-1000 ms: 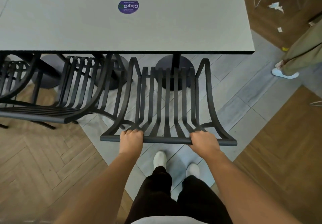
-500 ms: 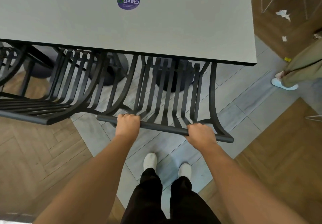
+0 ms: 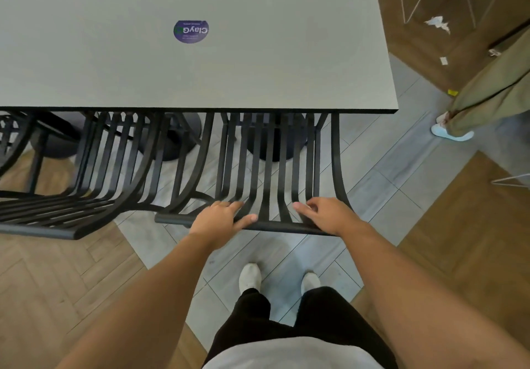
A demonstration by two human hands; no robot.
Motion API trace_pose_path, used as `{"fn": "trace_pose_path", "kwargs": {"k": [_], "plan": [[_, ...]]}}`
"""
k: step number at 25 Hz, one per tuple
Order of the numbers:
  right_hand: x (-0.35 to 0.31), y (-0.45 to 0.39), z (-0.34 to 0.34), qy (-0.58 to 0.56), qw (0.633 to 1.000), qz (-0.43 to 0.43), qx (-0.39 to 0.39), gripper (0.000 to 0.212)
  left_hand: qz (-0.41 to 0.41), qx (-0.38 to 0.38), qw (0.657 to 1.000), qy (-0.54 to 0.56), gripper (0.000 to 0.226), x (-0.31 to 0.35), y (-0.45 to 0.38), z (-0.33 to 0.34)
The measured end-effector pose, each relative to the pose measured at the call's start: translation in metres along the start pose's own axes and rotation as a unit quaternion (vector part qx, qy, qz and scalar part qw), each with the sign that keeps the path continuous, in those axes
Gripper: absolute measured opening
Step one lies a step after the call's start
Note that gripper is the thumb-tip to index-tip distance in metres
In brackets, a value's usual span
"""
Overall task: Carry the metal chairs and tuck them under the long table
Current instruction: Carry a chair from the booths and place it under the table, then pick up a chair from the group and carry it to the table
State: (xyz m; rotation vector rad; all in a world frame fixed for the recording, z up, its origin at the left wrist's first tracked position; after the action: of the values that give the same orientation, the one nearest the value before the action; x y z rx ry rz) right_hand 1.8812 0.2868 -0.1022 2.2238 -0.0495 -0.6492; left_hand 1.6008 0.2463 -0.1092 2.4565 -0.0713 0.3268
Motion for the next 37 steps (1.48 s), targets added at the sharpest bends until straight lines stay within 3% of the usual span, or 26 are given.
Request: {"fn": "trace_pose_path", "kwargs": {"k": [4, 7, 14, 19, 25, 37], "plan": [[0.028, -0.025, -0.052, 0.055, 0.998, 0.010, 0.028, 0.058, -0.032, -0.033, 0.997, 0.067, 0.061, 0.054, -0.037, -0.014], [0.052, -0.053, -0.107, 0.082, 0.996, -0.010, 0.042, 0.051, -0.046, -0.028, 0.994, 0.093, 0.045, 0.107, -0.073, -0.036], [0.101, -0.101, -0.248, 0.170, 0.977, -0.119, 0.044, 0.043, -0.138, 0.064, 0.976, 0.154, 0.045, 0.230, -0.138, -0.068], [0.123, -0.132, -0.350, 0.215, 0.965, -0.132, 0.078, 0.042, -0.157, 0.093, 0.970, 0.158, 0.046, 0.298, -0.179, -0.099], [0.103, -0.193, -0.428, 0.239, 0.958, -0.145, 0.063, 0.045, -0.161, 0.135, 0.964, 0.163, 0.042, 0.322, -0.259, -0.156], [0.019, -0.347, -0.573, 0.236, 0.956, -0.169, 0.036, 0.045, -0.205, 0.121, 0.957, 0.167, 0.040, 0.322, -0.419, -0.284]]}}
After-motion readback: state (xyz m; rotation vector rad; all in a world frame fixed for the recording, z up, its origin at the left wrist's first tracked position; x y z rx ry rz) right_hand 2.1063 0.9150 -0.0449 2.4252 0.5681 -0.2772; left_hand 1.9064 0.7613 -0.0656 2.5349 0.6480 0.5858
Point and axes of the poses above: each hand's wrist, its own y-axis away from the middle knuckle, its own z-axis out of the palm, x = y × z, the point moved 3 cm from there along -y, towards the middle knuckle, and after that the axes turned 4 degrees about -y, right-handed, at the moved point
